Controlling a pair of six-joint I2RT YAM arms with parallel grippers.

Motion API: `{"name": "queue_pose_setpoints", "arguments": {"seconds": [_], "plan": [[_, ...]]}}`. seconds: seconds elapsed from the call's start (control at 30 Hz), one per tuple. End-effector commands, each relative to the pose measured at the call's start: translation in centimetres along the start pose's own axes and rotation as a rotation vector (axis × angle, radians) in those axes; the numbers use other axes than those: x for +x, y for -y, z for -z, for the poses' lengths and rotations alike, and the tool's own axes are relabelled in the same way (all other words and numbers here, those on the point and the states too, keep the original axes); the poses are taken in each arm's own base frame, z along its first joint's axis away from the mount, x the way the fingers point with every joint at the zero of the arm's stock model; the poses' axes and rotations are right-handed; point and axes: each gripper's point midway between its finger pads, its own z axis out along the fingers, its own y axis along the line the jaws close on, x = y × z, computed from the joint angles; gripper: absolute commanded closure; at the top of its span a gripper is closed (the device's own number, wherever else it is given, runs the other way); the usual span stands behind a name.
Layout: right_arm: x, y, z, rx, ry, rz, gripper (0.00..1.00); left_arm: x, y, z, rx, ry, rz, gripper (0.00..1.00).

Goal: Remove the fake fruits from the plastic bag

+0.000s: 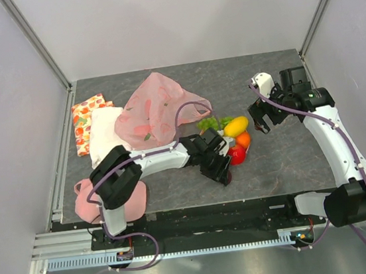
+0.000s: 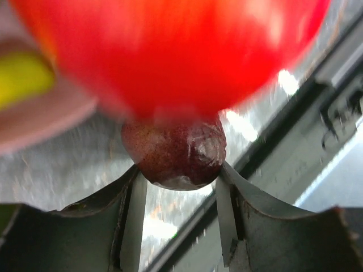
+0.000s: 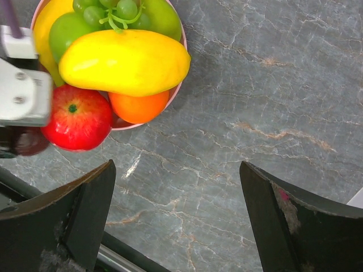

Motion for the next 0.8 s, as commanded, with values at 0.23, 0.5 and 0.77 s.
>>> {"name": "queue_pose_setpoints", "arguments": {"seconds": [0.23,0.5,0.77], "plan": [[-2.8,1.2,-0.3,0.001,0.038,0.007,0.02,-1.0,1.3,9.9,0.121,0.165,-0.254,0.8],[-3.4,1.4,-0.6,0.003,0.055,-0.028,0.02,-7.8,-2.9,9.7,-0.038,0.273,-0.267,0.8],[-3.0,1.7,-0.1,0.035,0.044,-0.019,0.02,-8.6,-4.4,7.9,-0.063,0.277,-0.229,0.75]]}}
